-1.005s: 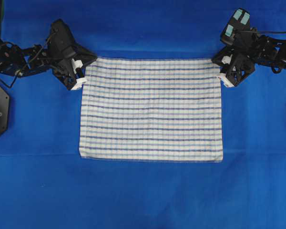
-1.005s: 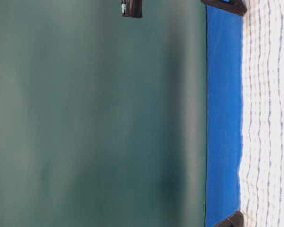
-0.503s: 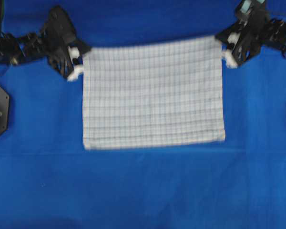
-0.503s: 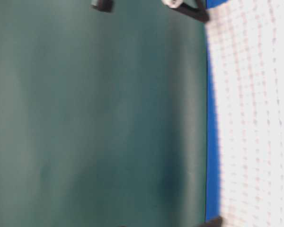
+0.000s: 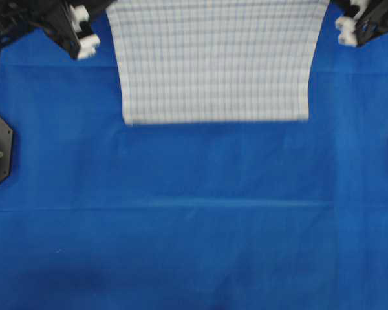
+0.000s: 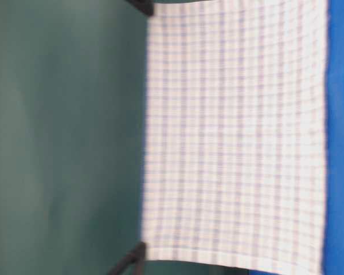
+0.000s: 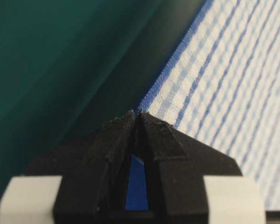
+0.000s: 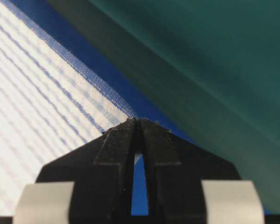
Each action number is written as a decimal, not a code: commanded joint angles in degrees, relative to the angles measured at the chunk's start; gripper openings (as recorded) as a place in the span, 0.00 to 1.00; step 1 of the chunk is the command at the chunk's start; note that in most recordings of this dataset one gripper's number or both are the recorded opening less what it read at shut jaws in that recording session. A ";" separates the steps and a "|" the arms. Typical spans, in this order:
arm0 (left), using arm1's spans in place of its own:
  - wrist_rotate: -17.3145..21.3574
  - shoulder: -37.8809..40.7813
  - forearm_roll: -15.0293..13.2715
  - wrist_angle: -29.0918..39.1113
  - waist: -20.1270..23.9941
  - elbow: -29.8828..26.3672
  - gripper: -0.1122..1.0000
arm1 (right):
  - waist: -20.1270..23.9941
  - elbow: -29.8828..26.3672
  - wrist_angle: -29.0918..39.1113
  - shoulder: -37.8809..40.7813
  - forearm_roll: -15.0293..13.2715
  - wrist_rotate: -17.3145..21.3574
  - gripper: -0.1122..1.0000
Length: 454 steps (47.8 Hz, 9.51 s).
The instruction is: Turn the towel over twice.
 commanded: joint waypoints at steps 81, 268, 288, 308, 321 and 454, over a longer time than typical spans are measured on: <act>-20.57 3.34 -0.62 12.22 -36.21 10.46 0.14 | 42.45 9.76 9.32 6.15 2.72 25.14 0.15; -8.53 26.37 -0.35 -16.96 -5.19 5.36 0.80 | 6.42 1.85 -6.50 29.88 -31.11 30.85 0.66; -8.44 31.99 -0.35 -16.00 -4.66 3.52 0.48 | 5.80 1.67 -7.82 31.90 -31.73 30.50 0.53; -7.03 31.73 -0.44 -14.24 -4.66 4.13 0.12 | 5.80 2.02 -9.05 31.64 -31.73 30.59 0.14; -6.50 25.84 -0.44 -10.63 -4.48 3.60 0.12 | 5.63 1.32 -8.70 29.18 -31.55 30.76 0.14; -27.86 13.62 -0.62 1.58 -50.54 10.11 0.12 | 63.19 -3.43 21.53 22.85 -27.25 71.54 0.14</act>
